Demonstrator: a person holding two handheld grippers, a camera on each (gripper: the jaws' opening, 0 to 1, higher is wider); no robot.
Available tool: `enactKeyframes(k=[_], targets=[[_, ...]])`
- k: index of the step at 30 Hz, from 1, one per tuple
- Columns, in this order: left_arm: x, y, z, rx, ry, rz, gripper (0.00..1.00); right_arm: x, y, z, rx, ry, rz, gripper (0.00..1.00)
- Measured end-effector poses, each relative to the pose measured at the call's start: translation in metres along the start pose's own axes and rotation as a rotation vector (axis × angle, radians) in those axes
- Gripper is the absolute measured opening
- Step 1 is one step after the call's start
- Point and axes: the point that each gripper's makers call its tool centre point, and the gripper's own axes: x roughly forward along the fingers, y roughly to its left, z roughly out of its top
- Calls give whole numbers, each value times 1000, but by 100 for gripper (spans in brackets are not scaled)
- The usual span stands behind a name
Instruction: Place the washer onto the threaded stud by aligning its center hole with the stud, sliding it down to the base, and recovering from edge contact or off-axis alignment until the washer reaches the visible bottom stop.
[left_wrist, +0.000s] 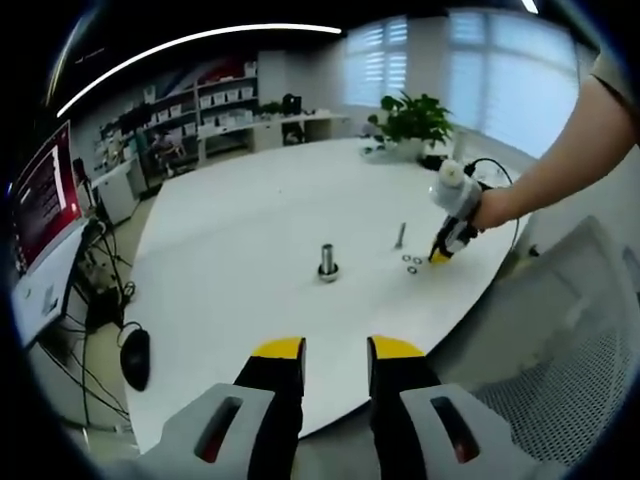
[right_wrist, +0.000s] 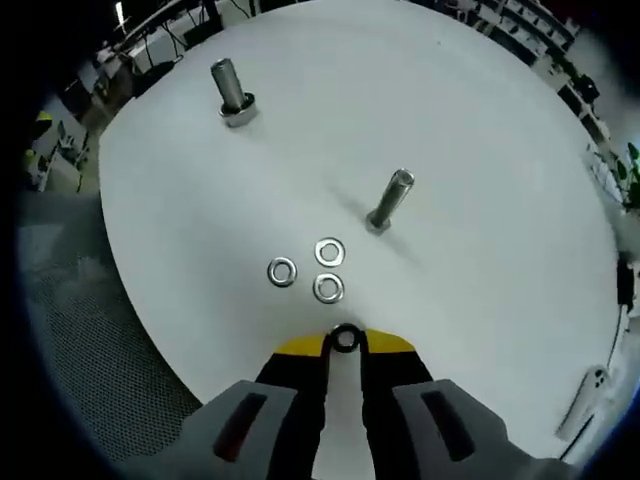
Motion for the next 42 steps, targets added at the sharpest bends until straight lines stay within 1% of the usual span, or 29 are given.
enactKeyframes(k=[5, 7, 12, 14, 20, 24, 27, 31, 36, 40, 42], targets=[[0, 0, 0, 0, 0, 2, 22, 0, 3, 3, -77, 23, -9, 14], [0, 0, 0, 5, 2, 3, 22, 0, 0, 2, -96, 24, -10, 14], [0, 1, -1, 11, 9, 8, 22, -1, 2, 2, -103, 30, -9, 14], [0, 1, -1, 12, 10, 7, 22, -3, 5, 1, -119, 26, -7, 14], [1, 0, -1, 15, 9, 5, 22, -13, 1, 8, -146, 3, -14, 14], [0, 1, 0, 12, 6, 6, 22, -22, -5, 19, -142, -25, -25, 14], [0, 1, 0, 13, 6, 4, 22, -33, -8, 33, -142, -63, -32, 14], [0, 1, 0, 12, 2, 6, 22, -38, -10, 43, -143, -90, -32, 14], [1, 1, 0, 11, 4, 1, 22, -46, -14, 61, -110, -147, -37, 14], [1, 0, 0, 10, 5, -3, 22, -53, -19, 71, -123, -178, -58, 14], [1, 0, 0, 10, 4, -3, 21, -57, -22, 77, -107, -197, -56, 14]])
